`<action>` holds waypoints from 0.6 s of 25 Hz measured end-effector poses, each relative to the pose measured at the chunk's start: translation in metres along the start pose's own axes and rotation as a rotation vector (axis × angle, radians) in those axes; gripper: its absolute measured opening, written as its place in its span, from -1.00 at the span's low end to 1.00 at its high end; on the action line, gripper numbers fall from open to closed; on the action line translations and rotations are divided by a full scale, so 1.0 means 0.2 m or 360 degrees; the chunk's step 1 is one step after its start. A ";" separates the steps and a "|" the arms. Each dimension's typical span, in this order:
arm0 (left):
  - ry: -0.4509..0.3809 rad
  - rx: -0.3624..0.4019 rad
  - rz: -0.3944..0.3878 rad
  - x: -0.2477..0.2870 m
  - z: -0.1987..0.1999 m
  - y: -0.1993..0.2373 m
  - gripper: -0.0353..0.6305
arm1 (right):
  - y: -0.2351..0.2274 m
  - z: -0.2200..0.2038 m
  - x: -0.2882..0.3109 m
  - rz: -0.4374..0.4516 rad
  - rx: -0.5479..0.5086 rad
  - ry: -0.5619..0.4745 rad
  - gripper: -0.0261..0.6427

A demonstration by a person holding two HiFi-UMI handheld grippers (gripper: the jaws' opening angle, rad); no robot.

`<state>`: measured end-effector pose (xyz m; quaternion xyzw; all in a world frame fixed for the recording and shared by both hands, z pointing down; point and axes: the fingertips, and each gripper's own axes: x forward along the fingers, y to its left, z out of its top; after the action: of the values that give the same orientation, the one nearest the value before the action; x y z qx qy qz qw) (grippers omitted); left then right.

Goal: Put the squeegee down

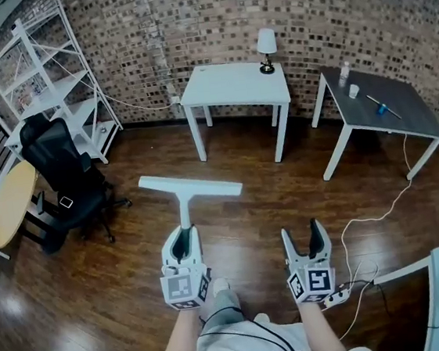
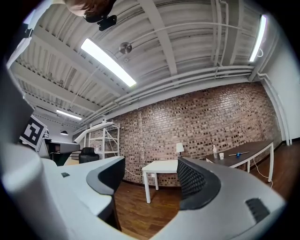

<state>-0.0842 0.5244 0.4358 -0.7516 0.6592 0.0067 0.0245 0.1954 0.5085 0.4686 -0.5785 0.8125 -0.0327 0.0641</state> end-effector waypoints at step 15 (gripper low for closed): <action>-0.0025 -0.0151 -0.0084 1.01 -0.07 0.73 -0.66 | 0.31 -0.06 1.28 0.0020 -0.0024 0.0036 0.16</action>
<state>-0.2029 0.3056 0.4376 -0.7688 0.6380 0.0432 -0.0059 0.0529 0.2875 0.4561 -0.5735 0.8170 -0.0327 0.0509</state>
